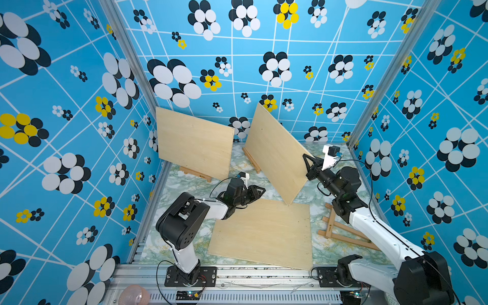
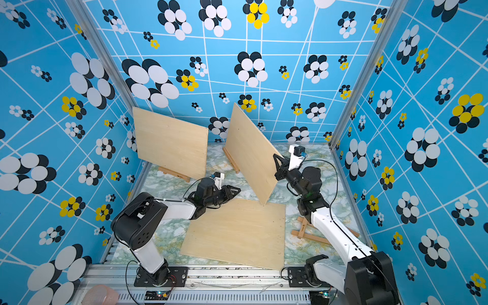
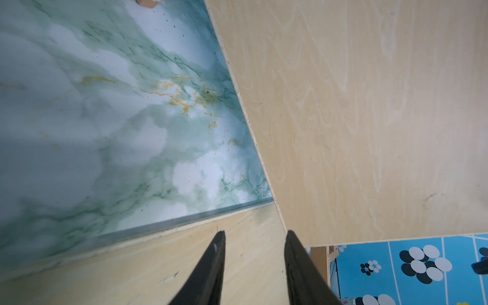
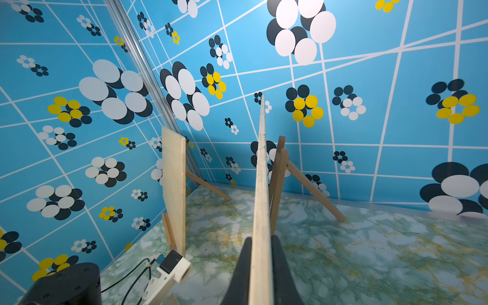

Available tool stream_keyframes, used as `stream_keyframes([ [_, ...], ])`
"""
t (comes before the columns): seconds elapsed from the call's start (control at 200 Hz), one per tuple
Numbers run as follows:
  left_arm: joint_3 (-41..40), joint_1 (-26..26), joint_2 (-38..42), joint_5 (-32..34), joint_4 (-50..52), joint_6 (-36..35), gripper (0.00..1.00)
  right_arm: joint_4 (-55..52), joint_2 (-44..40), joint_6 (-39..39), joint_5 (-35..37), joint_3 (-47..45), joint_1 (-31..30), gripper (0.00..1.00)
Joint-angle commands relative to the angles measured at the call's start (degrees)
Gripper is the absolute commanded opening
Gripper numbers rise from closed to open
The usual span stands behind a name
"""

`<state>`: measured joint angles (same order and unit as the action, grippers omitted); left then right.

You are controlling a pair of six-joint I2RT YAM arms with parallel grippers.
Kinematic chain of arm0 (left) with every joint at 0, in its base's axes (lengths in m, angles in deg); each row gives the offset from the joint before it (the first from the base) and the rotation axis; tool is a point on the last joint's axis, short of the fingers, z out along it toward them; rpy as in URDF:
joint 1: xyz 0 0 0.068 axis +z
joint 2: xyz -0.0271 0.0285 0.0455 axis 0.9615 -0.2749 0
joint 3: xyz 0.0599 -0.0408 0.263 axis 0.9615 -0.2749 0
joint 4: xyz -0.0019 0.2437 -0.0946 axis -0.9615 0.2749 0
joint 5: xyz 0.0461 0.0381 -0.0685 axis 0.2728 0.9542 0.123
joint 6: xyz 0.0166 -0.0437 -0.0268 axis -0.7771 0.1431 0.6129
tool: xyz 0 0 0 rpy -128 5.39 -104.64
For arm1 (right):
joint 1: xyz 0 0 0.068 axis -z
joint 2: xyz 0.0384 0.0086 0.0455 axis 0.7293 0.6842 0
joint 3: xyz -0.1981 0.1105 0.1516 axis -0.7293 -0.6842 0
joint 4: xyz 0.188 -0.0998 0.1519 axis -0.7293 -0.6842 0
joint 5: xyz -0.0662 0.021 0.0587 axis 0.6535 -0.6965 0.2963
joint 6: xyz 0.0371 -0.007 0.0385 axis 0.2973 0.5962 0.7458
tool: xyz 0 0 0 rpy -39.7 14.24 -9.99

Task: Assemble the easel
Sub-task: Place the drawing board on the easel.

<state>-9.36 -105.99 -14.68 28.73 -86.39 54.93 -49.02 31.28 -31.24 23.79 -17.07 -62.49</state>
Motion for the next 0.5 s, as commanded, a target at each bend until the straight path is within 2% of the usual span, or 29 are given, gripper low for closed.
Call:
stream_keyframes([
  [0.0, -1.6, 0.6, 2.6, 1.3, 3.5, -2.9, 0.40, 5.0, 0.1, 2.4, -5.9, 3.4, -0.5, 0.00],
  [0.495, -4.0, 3.1, 10.5, 1.8, 10.4, -6.8, 0.41, 10.4, 7.5, 2.6, -7.5, 7.4, -0.4, 0.00],
])
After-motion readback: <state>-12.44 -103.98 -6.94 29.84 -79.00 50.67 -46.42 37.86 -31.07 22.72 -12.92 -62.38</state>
